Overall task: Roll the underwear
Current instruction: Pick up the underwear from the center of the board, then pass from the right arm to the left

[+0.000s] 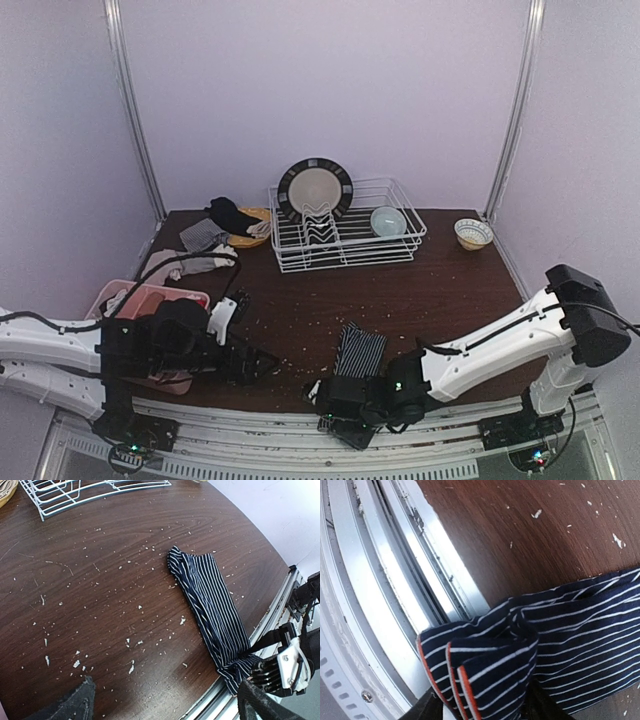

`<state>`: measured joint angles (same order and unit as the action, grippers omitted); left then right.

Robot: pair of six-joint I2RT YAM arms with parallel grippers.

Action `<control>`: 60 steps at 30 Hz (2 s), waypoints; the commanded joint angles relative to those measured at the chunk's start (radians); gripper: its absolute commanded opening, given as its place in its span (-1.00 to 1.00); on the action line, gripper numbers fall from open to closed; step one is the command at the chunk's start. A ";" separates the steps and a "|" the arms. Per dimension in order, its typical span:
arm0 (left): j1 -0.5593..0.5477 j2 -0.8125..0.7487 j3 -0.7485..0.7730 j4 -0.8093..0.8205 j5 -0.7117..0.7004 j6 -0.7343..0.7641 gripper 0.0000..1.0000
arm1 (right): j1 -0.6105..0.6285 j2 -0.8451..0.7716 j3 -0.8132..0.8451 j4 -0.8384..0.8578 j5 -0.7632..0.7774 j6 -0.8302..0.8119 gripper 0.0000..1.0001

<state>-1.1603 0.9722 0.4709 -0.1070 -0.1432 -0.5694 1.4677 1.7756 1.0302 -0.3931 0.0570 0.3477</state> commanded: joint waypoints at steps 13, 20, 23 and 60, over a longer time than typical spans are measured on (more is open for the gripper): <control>-0.009 0.032 0.019 0.080 -0.064 0.078 0.95 | -0.116 -0.100 -0.115 0.060 -0.231 0.010 -1.00; -0.016 0.096 -0.146 0.585 0.091 0.326 0.95 | -0.304 -0.150 -0.205 0.220 -0.609 0.071 -1.00; -0.021 0.149 -0.195 0.750 0.181 0.443 0.95 | -0.341 -0.157 -0.206 0.245 -0.677 0.089 -1.00; -0.050 0.863 0.251 0.671 0.574 1.026 0.95 | -0.480 -0.100 -0.275 0.285 -0.839 0.054 -1.00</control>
<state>-1.2064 1.8065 0.6834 0.5575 0.4011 0.4236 0.9924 1.6684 0.7696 -0.1101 -0.7662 0.4179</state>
